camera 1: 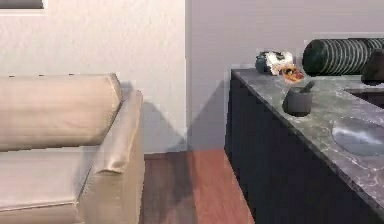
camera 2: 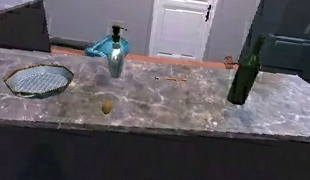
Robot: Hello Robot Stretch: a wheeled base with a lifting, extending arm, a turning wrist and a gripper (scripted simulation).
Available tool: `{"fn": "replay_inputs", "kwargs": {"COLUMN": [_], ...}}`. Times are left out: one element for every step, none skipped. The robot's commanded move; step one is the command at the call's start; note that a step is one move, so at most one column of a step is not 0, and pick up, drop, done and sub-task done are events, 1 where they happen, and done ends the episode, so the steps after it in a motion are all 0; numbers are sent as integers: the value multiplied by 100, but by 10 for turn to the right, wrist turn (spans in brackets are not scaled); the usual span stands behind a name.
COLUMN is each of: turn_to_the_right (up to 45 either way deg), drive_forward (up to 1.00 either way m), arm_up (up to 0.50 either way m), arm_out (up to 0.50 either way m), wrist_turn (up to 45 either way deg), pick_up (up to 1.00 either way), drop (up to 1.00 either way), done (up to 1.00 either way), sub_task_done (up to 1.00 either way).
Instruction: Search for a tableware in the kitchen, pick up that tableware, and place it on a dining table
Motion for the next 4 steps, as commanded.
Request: {"fn": "replay_inputs", "kwargs": {"turn_to_the_right": [360, 0, -450, -300], "drive_forward": [0, 40, 0, 0], "arm_up": [0, 0, 0, 0], "arm_out": [0, 0, 0, 0], "wrist_turn": [0, 0, 0, 0], "pick_up": [0, 0, 0, 0], "drop": [0, 0, 0, 0], "done": [0, 0, 0, 0], "sub_task_done": [0, 0, 0, 0]}}
